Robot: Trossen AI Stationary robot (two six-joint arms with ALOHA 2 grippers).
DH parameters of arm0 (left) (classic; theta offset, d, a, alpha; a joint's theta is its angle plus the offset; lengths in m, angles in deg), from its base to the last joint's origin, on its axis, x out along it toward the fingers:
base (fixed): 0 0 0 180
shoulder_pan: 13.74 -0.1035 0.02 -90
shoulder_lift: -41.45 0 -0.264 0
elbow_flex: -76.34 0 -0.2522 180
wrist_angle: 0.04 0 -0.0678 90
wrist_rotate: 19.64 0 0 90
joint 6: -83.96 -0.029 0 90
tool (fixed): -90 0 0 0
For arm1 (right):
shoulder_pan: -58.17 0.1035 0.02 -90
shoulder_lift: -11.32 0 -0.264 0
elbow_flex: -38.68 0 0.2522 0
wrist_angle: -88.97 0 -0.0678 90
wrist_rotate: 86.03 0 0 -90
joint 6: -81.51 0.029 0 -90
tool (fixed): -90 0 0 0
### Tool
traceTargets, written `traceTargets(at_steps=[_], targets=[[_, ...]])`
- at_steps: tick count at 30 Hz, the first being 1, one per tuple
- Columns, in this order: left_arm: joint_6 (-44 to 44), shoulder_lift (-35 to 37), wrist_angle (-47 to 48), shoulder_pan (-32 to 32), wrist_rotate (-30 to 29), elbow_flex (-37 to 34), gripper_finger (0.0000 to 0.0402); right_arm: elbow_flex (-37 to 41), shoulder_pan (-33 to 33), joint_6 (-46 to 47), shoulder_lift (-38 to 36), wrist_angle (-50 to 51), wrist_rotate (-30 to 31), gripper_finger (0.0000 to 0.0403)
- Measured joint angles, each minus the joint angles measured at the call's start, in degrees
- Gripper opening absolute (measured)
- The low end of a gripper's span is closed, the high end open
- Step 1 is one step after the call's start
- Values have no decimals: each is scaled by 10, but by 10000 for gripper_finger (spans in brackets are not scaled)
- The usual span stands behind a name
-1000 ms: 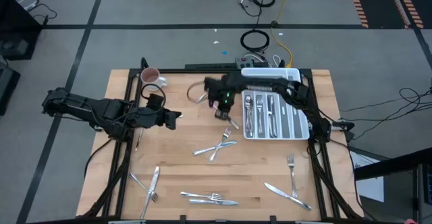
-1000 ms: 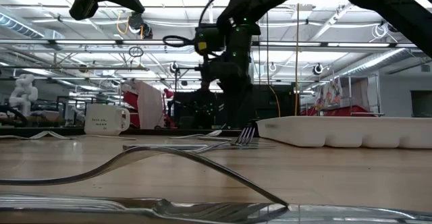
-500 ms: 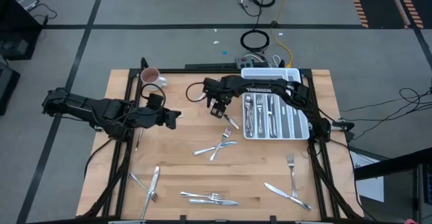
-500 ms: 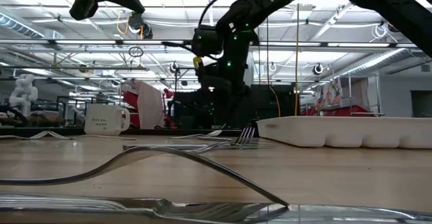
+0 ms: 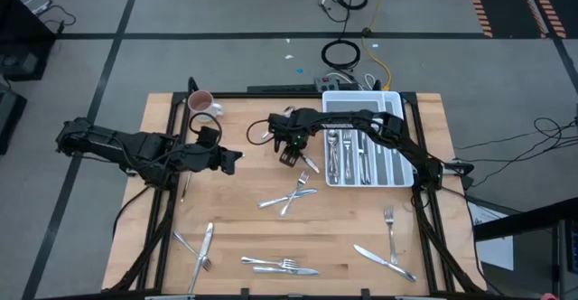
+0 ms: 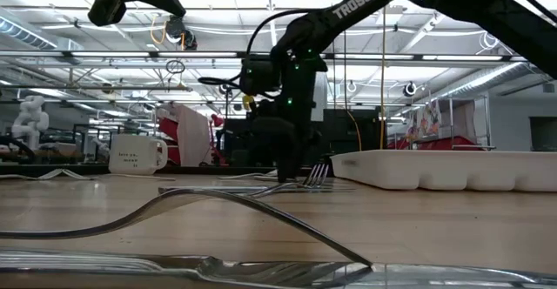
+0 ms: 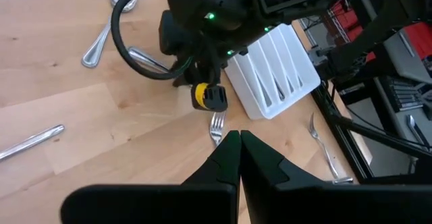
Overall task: Sort silverware
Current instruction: Put the silver table knife into the silverware tray
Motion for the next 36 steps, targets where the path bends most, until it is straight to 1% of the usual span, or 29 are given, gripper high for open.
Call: traceTargets(at_steps=[3, 4, 5, 8, 11, 17, 21, 24, 27, 32, 34, 36], targets=[[0, 0, 9, 0, 2, 0, 11, 0, 2, -12, 4, 3, -13, 36], [0, 0, 21, 0, 2, 0, 11, 0, 3, -17, 4, 2, -16, 20], [3, 0, 37, 0, 2, 0, 11, 0, 3, -15, 4, 0, -16, 15], [38, 2, 102, 0, 10, 0, 11, -8, 2, -11, 5, 7, -15, 12], [66, 8, 193, 3, 35, 0, 10, -18, 2, -15, 8, 14, -15, 4], [162, 39, 407, 37, 47, 0, 4, -59, 3, -22, 12, 36, -15, 2], [211, 52, 494, 58, 55, 0, 4, -93, 1, -23, 17, 47, -20, 1], [225, 55, 526, 69, 64, 0, 4, -124, -3, -32, 20, 40, -28, 1], [225, 54, 528, 74, 64, -1, 4, -158, -6, -44, 18, 47, -25, 0], [225, 54, 530, 76, 66, -26, 4, -231, -5, -112, 18, 96, -9, 0], [225, 54, 529, 76, 82, -44, 4, -267, 0, -168, 17, 151, 21, 0], [225, 54, 530, 76, 104, -64, 4, -296, 8, -245, 15, 225, 77, 0]])
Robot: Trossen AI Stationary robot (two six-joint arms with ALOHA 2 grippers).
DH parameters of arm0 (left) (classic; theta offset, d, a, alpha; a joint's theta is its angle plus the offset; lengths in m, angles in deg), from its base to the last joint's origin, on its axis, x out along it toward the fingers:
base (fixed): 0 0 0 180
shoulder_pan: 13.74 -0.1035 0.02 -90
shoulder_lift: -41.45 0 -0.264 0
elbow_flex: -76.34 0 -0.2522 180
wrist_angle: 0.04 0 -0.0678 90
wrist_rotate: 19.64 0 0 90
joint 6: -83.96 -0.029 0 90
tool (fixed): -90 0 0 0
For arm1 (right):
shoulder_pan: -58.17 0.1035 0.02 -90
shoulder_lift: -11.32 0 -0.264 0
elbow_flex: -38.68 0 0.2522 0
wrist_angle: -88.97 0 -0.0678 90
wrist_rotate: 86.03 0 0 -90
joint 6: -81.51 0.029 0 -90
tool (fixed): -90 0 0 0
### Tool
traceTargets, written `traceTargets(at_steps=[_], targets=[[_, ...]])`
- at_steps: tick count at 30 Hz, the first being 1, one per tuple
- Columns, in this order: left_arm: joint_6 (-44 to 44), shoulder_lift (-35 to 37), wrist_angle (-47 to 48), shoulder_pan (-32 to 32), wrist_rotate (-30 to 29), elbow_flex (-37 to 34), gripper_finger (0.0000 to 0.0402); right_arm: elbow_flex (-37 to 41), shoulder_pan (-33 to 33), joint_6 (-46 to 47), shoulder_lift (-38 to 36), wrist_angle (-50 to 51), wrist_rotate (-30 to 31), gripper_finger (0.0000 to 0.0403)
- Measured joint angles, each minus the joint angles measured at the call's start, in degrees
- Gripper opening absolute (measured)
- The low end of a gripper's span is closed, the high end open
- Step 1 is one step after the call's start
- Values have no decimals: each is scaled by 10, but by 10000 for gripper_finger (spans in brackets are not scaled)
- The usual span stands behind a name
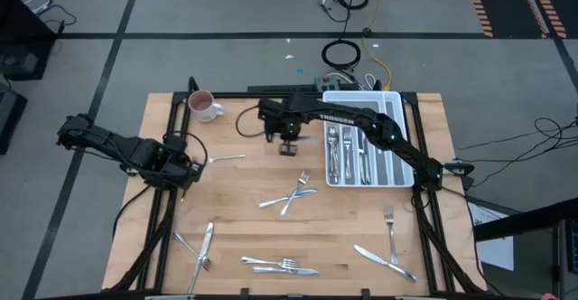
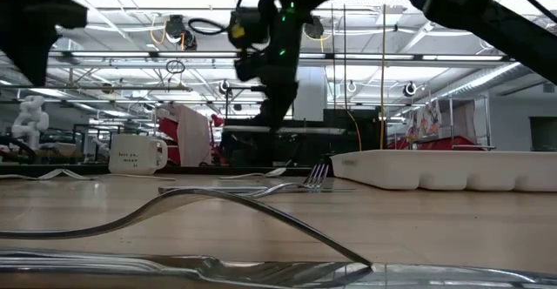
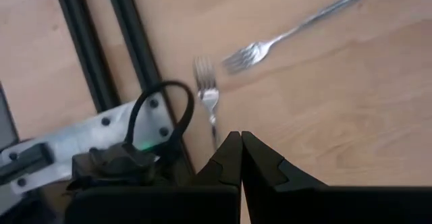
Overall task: Sort silverware
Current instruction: Put the silver table knife into the silverware tray
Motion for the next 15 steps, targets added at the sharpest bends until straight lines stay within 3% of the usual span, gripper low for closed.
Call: traceTargets(at_steps=[3, 5, 11, 15], targets=[[0, 0, -17, 0, 22, -27, 4, 10, 11, -113, -20, 74, 83, 0], [-3, 0, -35, 0, 29, -38, 4, 11, 14, -169, -29, 117, 92, 0], [-6, -1, -79, 0, 30, -56, 4, 11, 20, -235, -73, 117, 149, 0], [-20, -1, -91, 0, 30, -56, 4, 11, 27, -265, -90, 116, 134, 0]])
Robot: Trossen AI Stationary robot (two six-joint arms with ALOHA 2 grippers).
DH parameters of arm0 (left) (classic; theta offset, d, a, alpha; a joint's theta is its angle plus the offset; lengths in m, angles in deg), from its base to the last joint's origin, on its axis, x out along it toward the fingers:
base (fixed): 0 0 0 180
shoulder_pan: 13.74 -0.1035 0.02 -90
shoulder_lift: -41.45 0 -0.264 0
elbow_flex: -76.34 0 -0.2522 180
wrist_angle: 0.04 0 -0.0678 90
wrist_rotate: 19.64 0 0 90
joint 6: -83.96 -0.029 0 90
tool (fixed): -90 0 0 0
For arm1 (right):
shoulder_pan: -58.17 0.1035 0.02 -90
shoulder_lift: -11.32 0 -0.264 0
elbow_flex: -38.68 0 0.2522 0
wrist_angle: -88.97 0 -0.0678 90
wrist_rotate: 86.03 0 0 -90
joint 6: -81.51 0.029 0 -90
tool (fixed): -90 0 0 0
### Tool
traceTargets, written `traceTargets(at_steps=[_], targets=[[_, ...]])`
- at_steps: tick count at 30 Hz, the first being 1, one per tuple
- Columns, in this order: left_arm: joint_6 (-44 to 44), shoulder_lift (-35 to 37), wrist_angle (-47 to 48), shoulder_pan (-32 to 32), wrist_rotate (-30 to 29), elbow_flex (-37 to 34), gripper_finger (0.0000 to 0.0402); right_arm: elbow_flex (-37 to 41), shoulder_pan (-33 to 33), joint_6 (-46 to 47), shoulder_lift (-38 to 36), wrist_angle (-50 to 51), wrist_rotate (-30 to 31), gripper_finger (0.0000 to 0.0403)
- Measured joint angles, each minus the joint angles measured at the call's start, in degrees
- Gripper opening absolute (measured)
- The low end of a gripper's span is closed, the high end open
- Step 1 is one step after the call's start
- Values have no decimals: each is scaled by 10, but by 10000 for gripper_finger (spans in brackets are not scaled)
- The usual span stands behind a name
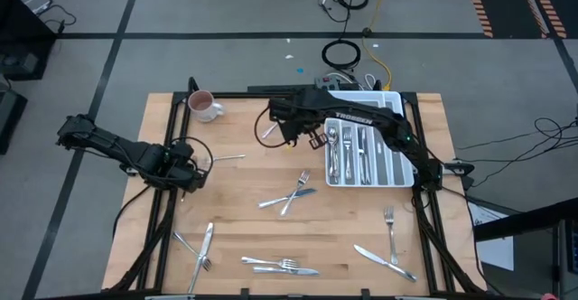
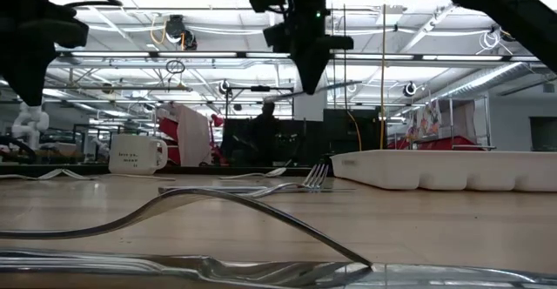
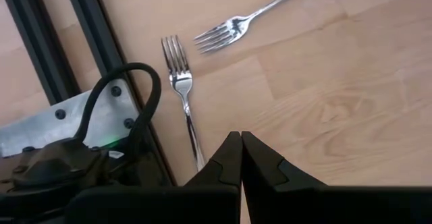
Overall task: Sort silverware
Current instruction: Put the silver table knife into the silverware tray
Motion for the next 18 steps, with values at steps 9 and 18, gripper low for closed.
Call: traceTargets(at_steps=[9, 18], targets=[[-4, 0, -1, 0, 0, 0, 4, 124, 57, -33, -106, -2, -34, 0], [-13, 0, -11, 0, -32, 0, 4, 484, 96, -140, -352, -2, 44, 0]])
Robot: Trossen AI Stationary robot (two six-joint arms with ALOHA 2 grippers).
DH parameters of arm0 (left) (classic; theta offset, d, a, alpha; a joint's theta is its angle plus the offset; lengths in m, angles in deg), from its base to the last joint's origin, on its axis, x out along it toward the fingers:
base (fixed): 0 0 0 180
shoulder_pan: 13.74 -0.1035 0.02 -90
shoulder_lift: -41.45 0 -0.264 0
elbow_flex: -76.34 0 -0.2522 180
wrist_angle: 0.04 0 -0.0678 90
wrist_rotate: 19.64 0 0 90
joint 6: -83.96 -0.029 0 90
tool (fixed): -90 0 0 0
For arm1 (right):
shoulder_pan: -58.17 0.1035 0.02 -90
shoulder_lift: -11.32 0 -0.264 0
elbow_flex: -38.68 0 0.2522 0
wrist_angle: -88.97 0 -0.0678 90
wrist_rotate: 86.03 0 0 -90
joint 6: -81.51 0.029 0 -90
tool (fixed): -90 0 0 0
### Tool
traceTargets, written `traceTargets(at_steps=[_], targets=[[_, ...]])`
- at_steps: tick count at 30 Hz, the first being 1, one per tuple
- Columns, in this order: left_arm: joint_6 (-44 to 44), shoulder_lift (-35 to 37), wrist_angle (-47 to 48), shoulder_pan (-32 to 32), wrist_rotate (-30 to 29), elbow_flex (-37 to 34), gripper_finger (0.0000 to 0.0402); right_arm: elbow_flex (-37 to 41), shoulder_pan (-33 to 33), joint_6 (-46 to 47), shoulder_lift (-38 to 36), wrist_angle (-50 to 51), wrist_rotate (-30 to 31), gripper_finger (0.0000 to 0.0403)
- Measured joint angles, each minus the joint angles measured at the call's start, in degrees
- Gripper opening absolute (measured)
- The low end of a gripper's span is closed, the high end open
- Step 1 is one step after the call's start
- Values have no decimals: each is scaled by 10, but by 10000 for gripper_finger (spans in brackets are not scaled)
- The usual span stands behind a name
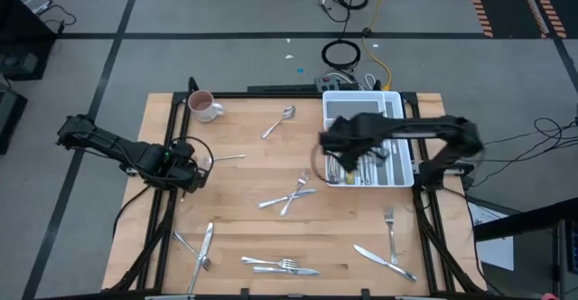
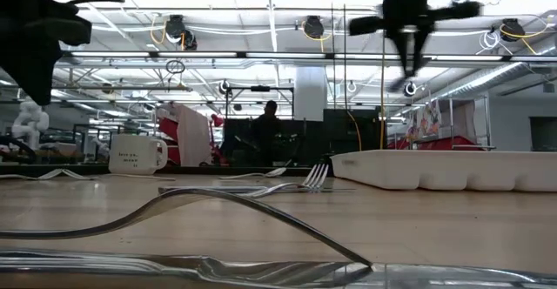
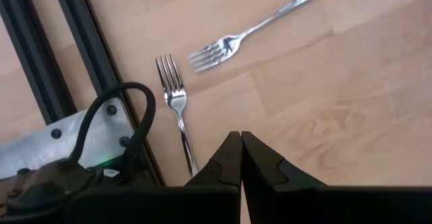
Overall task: Sort silverware
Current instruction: Put the silver table knife into the silverware tray
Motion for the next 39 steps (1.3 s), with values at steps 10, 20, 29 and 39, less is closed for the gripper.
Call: traceTargets(at_steps=[10, 20, 29, 39], targets=[[3, 0, -21, 0, -6, 0, 4, 207, 8, -166, -119, -62, 14, 0], [3, 0, -49, 0, -6, 0, 4, 260, 9, -281, -120, -141, 10, 0], [3, 0, -57, 0, -8, 0, 4, 288, 9, -336, -119, -195, -45, 0], [4, 0, -58, 0, -10, 0, 4, 342, 4, -361, -119, -251, -66, 0]])
